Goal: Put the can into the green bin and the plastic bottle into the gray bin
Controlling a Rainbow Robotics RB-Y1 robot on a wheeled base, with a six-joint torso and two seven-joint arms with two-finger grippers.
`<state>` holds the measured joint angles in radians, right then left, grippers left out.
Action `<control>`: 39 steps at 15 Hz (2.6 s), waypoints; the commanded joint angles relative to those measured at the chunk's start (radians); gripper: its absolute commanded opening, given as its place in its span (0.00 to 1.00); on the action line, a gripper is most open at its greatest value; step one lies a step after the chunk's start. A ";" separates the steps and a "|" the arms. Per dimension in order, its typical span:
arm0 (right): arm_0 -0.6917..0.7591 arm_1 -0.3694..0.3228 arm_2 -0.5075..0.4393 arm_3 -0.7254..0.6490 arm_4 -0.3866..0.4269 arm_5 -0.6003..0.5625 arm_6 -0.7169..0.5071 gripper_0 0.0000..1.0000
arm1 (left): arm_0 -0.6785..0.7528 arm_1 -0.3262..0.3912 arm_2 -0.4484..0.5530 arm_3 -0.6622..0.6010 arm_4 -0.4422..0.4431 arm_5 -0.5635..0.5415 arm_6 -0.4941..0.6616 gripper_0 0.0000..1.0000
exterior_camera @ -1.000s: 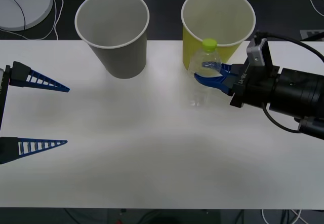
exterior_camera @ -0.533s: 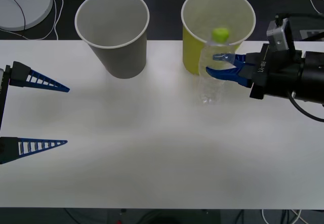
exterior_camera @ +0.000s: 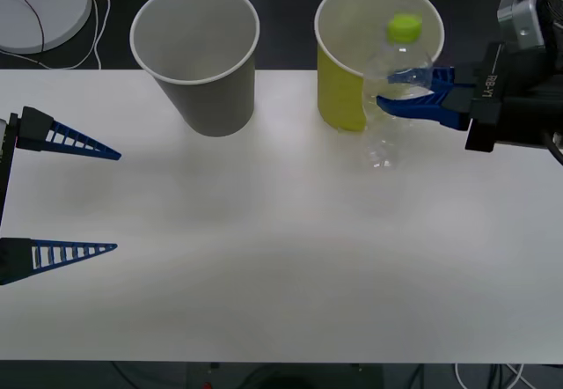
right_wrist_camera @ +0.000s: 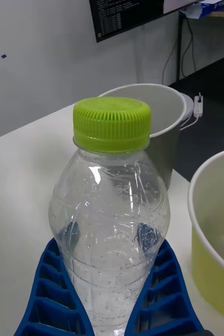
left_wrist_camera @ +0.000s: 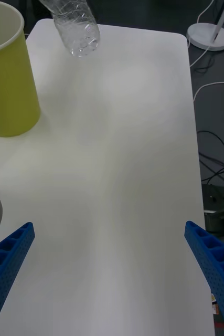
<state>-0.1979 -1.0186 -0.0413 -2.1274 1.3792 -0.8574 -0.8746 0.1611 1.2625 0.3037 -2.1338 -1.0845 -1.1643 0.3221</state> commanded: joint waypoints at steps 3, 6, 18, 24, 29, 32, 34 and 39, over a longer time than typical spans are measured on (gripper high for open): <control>-0.034 -0.006 -0.032 -0.098 0.155 -0.014 -0.204 0.00 | 0.000 0.000 0.000 0.000 0.000 0.000 0.000 1.00; -0.112 -0.006 -0.034 -0.111 0.199 -0.078 -0.305 0.00 | 0.000 0.000 0.000 0.000 0.000 0.000 0.000 1.00; -0.411 -0.017 -0.034 -0.014 0.230 -0.310 -0.379 0.00 | 0.000 0.000 0.000 0.000 0.000 0.000 0.000 1.00; -0.578 -0.052 0.037 0.066 0.218 -0.374 -0.406 0.00 | 0.000 0.000 0.000 0.000 0.000 0.000 0.000 1.00; -0.793 -0.083 0.221 0.127 0.241 -0.376 -0.486 0.00 | 0.000 0.000 0.000 0.000 0.000 0.000 0.000 1.00; -0.923 -0.063 0.333 0.210 0.230 -0.385 -0.485 0.00 | 0.000 0.000 0.000 0.000 0.000 0.000 0.000 1.00; -1.023 -0.011 0.397 0.285 0.241 -0.427 -0.485 0.00 | 0.000 0.000 0.000 0.000 0.000 0.000 0.000 1.00; -1.193 0.118 0.541 0.435 0.333 -0.445 -0.497 0.00 | 0.000 0.000 0.000 0.000 0.000 0.000 0.000 1.00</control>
<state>-1.3746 -0.9237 0.4840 -1.7138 1.6927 -1.3025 -1.3660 0.1611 1.2625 0.3037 -2.1338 -1.0845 -1.1643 0.3221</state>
